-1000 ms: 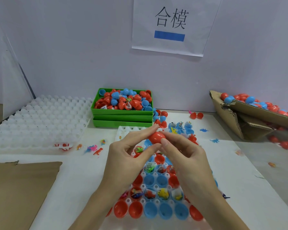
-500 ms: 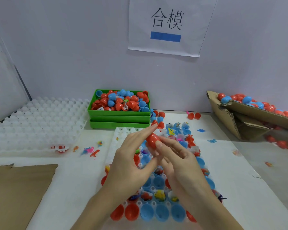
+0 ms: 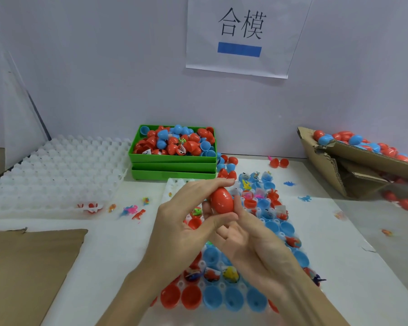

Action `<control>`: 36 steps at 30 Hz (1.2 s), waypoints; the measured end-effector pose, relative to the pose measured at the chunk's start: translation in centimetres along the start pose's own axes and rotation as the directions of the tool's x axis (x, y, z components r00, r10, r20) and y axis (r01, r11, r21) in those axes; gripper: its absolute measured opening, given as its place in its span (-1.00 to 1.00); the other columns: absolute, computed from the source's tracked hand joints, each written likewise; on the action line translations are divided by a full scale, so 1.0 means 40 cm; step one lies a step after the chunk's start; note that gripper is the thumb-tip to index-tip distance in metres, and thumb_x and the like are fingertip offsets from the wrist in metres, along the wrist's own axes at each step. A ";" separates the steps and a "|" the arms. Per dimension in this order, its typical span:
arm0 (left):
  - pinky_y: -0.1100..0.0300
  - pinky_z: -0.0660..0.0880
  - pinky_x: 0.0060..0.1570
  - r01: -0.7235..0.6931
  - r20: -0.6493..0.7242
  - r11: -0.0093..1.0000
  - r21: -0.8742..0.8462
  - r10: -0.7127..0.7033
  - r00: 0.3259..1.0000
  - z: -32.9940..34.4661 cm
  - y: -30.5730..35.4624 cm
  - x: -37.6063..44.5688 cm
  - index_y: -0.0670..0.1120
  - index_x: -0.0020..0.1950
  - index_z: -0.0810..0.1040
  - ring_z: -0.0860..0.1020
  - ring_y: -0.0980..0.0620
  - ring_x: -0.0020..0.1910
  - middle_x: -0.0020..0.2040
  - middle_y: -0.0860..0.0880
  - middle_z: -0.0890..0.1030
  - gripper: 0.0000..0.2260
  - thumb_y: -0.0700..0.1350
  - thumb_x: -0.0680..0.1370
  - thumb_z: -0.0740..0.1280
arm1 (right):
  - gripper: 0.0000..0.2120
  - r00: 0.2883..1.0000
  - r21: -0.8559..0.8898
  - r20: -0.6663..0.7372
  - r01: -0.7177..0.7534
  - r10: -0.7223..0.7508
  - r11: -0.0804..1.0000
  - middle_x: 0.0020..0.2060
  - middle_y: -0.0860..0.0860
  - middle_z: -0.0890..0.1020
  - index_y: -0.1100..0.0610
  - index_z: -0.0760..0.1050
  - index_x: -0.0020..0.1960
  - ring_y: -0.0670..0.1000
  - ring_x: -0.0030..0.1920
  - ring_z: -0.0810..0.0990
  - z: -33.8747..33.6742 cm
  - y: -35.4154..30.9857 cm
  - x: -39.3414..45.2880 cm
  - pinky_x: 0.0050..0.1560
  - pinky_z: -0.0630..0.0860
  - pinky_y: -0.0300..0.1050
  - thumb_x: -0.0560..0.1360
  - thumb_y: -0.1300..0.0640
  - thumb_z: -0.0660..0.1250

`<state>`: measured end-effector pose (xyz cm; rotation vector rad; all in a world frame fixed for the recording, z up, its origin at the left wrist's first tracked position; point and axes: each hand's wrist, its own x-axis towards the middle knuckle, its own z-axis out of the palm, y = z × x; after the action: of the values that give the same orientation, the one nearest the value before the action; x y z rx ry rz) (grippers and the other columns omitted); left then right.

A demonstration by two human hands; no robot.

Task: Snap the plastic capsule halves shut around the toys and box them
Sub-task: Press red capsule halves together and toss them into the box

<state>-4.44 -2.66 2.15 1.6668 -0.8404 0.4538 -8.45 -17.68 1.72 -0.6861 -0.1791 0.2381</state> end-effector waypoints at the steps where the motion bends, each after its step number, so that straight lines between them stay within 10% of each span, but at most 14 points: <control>1: 0.26 0.51 0.29 -0.012 -0.013 1.000 -0.001 0.012 1.000 0.003 0.002 -0.001 -0.07 0.33 0.64 0.59 0.03 0.34 0.25 0.13 0.67 -0.61 -0.07 0.51 0.53 | -0.67 1.000 0.006 0.011 0.010 -0.010 1.000 0.13 0.13 0.70 0.21 0.69 0.21 0.04 0.22 0.67 0.000 0.003 0.001 0.25 0.57 -0.10 0.54 0.04 0.51; 14: 0.27 0.54 0.17 -0.037 -0.058 0.997 0.073 0.041 0.997 0.012 0.010 -0.010 -0.11 0.25 0.67 0.65 0.02 0.17 0.12 0.06 0.69 -0.66 -0.06 0.51 0.54 | -0.79 0.992 -0.005 -0.110 0.055 -0.055 0.998 0.07 0.14 0.73 0.23 0.72 0.12 0.04 0.11 0.72 0.009 0.003 -0.008 0.15 0.63 -0.11 0.56 0.15 0.46; 20: 0.06 0.48 0.40 0.140 0.116 0.987 -0.084 -0.130 0.985 0.005 0.011 -0.001 0.00 0.42 0.56 0.52 0.03 0.43 0.35 0.11 0.62 -0.67 -0.03 0.65 0.38 | -0.61 0.947 -0.186 -0.228 0.187 -0.227 0.965 0.19 0.23 0.69 0.25 0.68 0.17 0.15 0.22 0.69 0.025 0.005 -0.005 0.15 0.65 -0.09 0.43 0.06 0.56; 24: 0.10 0.40 0.48 0.209 0.253 0.956 -0.208 -0.153 0.955 0.000 0.006 0.003 0.02 0.56 0.44 0.40 0.04 0.55 0.52 0.11 0.49 -0.62 -0.08 0.73 0.18 | -0.63 0.805 -0.743 -0.099 0.331 -0.585 0.582 0.08 0.02 0.74 0.05 0.67 0.22 0.04 0.13 0.72 0.027 -0.008 -0.013 0.16 0.64 -0.17 0.43 0.03 0.54; 29: 0.15 0.30 0.52 0.241 0.281 0.915 -0.324 -0.150 0.948 0.009 0.000 0.004 0.10 0.62 0.33 0.31 0.09 0.60 0.58 0.11 0.41 -0.58 -0.16 0.77 0.10 | -0.59 0.650 -0.920 0.246 0.389 -0.719 0.038 0.14 0.06 0.61 0.18 0.58 0.32 0.08 0.15 0.66 0.005 0.012 -0.008 0.14 0.64 -0.05 0.52 0.07 0.49; 36: -0.14 0.35 0.52 0.323 0.323 0.880 -0.349 -0.210 0.923 0.019 0.001 -0.008 0.24 0.59 0.34 0.37 0.03 0.57 0.57 0.13 0.40 -0.62 0.03 0.77 0.06 | -0.63 0.646 -0.929 0.265 0.369 -0.716 -0.011 0.13 -0.13 0.66 0.00 0.48 0.38 -0.10 0.11 0.69 0.013 0.026 -0.014 0.04 0.64 -0.25 0.60 -0.05 0.38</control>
<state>-4.79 -3.32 1.77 1.4496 -0.8206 -0.1470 -9.26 -16.73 1.39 -1.8461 -0.3011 -0.9387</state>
